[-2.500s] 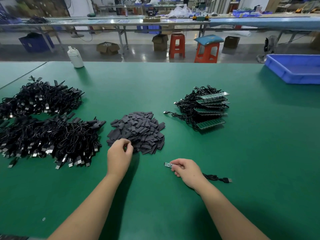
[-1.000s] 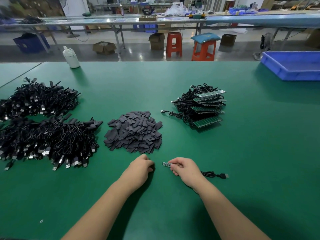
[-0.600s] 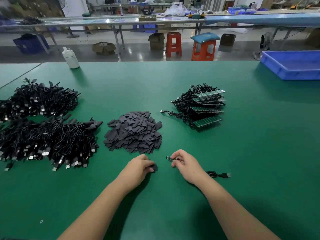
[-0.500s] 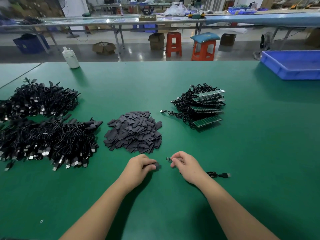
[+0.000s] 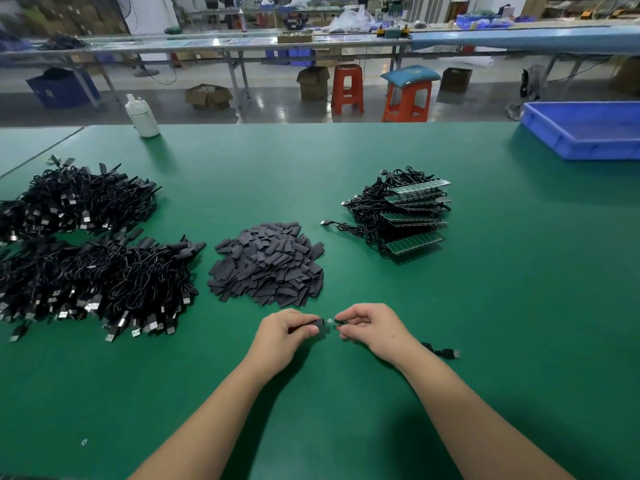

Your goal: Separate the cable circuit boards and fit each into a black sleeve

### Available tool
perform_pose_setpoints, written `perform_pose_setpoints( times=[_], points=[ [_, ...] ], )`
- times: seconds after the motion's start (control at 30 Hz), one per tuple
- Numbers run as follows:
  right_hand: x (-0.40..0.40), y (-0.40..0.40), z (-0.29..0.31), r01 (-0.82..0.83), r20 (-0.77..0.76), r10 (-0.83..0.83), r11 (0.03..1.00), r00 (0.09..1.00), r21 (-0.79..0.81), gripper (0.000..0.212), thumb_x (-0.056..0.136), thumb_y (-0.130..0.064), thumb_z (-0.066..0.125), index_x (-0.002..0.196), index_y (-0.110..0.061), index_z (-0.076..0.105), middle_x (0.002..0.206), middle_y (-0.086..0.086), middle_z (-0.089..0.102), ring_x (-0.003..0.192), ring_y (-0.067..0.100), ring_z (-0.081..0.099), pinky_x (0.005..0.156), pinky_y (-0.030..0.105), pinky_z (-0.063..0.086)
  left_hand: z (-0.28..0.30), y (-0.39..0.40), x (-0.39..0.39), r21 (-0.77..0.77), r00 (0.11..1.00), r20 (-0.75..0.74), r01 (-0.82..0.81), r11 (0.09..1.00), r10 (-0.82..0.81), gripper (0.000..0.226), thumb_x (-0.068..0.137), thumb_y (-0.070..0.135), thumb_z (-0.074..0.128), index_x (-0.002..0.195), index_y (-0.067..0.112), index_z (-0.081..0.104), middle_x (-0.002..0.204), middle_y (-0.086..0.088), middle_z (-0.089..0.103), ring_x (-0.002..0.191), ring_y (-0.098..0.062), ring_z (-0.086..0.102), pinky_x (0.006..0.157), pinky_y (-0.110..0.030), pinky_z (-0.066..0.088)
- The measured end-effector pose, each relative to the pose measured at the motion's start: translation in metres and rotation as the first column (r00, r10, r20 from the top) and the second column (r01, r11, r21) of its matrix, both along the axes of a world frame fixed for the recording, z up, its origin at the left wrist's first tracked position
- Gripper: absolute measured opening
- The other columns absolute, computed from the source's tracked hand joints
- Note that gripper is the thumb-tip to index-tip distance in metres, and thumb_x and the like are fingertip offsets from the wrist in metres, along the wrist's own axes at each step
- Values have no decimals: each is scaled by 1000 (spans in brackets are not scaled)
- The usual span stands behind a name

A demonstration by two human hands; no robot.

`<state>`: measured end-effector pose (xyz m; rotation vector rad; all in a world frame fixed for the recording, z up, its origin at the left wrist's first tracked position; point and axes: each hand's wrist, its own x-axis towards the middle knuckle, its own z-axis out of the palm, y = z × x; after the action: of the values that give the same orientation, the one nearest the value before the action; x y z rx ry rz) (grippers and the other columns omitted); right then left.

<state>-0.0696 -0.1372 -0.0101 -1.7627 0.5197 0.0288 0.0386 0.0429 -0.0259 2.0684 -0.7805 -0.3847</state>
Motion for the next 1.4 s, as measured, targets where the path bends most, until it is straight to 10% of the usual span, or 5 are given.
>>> perform_pose_setpoints(
  times=[0.7,1.07,1.2,1.4],
  points=[
    [-6,7,-4,-47,-73,36,987,997,-151,25,81,-14,79,96,-33,72,98,-5,71,94,3,67,79,15,50,5,-2,-1,151,988,68,128,980,-139,23,86,22,75,109,21,76,92,13,69,87,-1,61,80,-8,42],
    [-4,11,-5,-82,-53,72,969,996,-235,29,80,-10,77,90,-34,64,72,-17,67,67,-9,61,71,14,49,11,-9,-6,198,962,156,191,961,-223,16,85,20,72,100,24,77,87,5,71,79,-5,58,74,-15,43],
    [-6,13,-1,-118,-45,111,963,993,-240,37,87,-13,72,119,-28,60,92,-11,73,85,1,69,77,13,50,11,-10,-8,195,964,115,215,957,-240,18,87,22,71,104,26,77,88,7,71,80,0,59,73,-10,42],
    [-10,13,0,-153,-41,149,898,988,-412,15,91,-24,68,106,-22,69,92,-6,73,78,-1,66,72,12,49,9,-3,-2,140,973,-139,204,969,-184,15,95,25,63,90,26,77,69,2,70,47,-6,51,52,-19,42]
  ],
)
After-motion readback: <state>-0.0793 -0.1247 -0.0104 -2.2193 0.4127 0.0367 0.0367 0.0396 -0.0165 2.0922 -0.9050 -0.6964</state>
